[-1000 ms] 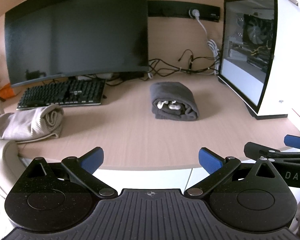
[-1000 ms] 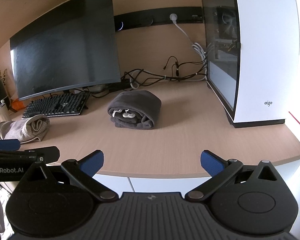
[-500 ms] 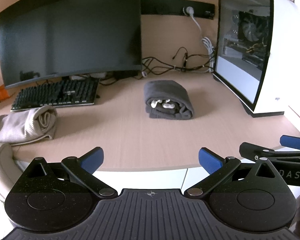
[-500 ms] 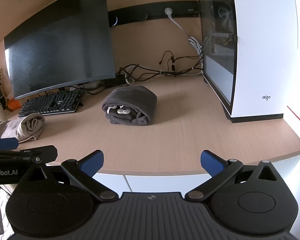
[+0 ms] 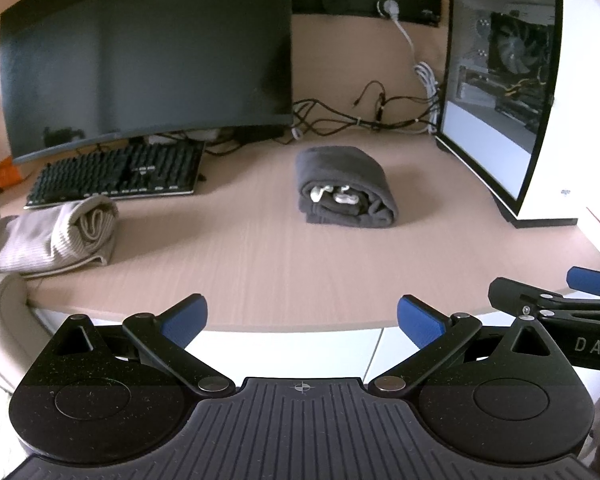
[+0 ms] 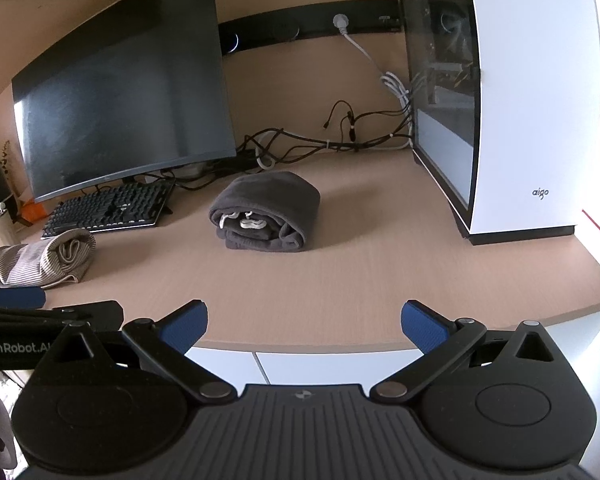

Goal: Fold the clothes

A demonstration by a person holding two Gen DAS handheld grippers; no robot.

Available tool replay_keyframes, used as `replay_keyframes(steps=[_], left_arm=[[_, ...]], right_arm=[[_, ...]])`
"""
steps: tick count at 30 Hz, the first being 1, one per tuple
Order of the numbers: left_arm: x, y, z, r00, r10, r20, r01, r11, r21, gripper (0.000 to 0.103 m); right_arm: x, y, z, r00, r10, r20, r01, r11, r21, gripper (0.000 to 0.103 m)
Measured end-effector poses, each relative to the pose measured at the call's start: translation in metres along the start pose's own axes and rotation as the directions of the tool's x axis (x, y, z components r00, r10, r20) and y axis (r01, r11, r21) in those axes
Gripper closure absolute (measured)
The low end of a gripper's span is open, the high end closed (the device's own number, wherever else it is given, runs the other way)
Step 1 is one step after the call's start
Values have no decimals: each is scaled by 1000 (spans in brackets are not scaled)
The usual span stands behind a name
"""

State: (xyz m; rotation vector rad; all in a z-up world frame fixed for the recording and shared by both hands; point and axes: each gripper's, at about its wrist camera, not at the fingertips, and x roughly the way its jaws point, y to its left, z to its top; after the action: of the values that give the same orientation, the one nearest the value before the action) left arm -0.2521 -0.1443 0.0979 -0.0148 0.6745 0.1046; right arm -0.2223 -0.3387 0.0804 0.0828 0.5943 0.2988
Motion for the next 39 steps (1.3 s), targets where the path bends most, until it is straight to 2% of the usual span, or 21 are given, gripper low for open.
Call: replay_keyframes(steps=[39], left_arm=[[4,-3,1,1000,4,-17,-4,1000,-8,0]], right_arm=[[7,-3,0,999,6,-33,-6,1000,2,0]])
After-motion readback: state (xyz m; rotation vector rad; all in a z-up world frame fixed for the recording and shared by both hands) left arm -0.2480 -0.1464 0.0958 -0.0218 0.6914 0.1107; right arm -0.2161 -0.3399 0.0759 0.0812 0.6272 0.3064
